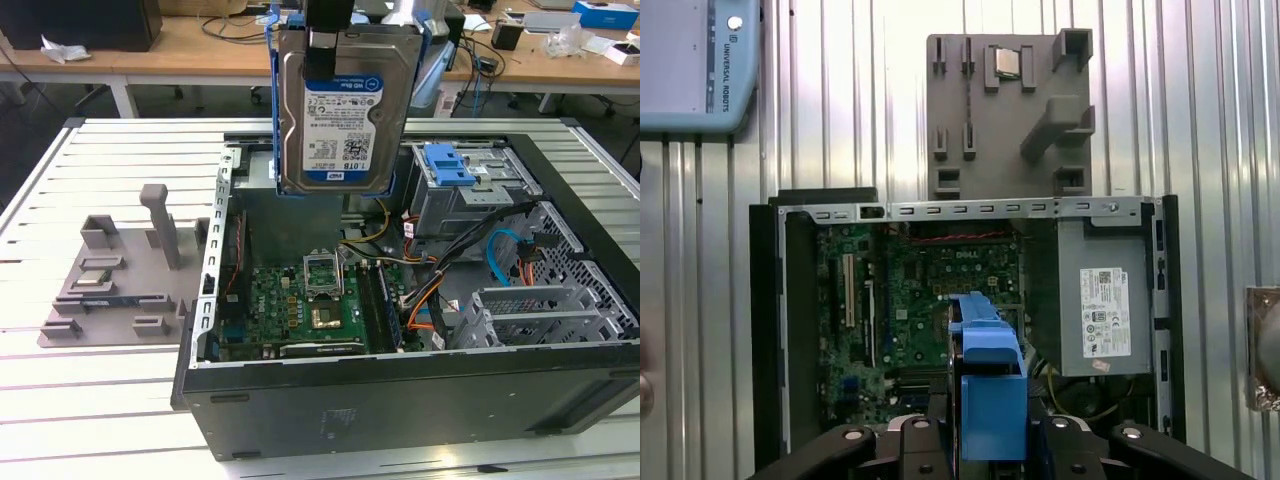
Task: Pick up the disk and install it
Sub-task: 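Pick up the disk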
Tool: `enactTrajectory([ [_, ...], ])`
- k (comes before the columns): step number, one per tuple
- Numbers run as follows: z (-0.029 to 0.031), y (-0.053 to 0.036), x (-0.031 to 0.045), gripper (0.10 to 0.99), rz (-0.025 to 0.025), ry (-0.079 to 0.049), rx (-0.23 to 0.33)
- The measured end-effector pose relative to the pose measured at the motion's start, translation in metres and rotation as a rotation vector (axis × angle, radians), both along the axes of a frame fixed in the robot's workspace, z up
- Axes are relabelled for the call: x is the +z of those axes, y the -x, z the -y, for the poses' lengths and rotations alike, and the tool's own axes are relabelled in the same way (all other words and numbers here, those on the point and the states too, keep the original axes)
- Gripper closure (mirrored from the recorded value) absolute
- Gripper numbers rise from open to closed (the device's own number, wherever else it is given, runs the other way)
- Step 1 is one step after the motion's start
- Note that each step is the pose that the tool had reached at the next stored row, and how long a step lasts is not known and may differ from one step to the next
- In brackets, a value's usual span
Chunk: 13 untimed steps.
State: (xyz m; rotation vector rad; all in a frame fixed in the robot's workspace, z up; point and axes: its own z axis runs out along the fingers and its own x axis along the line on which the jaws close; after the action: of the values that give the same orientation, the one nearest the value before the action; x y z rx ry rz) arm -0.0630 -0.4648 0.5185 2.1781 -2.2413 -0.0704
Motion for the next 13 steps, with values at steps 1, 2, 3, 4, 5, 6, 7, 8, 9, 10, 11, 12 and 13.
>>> enactTrajectory([
  [1,0.0030,0.0000,0.0000,0.722,0.0000,0.000,0.000],
  [2,0.0050,0.0000,0.0000,0.722,0.0000,0.000,0.000],
  [3,0.0070,0.0000,-0.0001,0.722,0.0000,0.000,0.000],
  [4,0.0091,0.0000,-0.0001,0.722,0.0000,0.000,0.000],
  [5,0.0124,-0.0001,-0.0001,0.722,0.0000,0.000,0.000],
  [6,0.0139,-0.0001,-0.0001,0.722,0.0000,0.000,0.000],
  [7,0.0155,0.0000,-0.0001,0.722,0.0000,0.000,0.000],
  [8,0.0171,0.0000,-0.0001,0.722,0.0000,0.000,0.000],
  [9,0.0185,0.0000,-0.0002,0.722,0.0001,0.000,0.000],
  [10,0.0209,-0.0001,-0.0002,0.722,0.0000,0.000,0.000],
  [11,0.0222,0.0000,-0.0002,0.722,0.0000,0.000,0.000],
  [12,0.0240,0.0000,-0.0002,0.722,0.0001,0.000,0.000],
  [13,0.0254,-0.0001,-0.0002,0.722,0.0000,0.000,0.000],
])
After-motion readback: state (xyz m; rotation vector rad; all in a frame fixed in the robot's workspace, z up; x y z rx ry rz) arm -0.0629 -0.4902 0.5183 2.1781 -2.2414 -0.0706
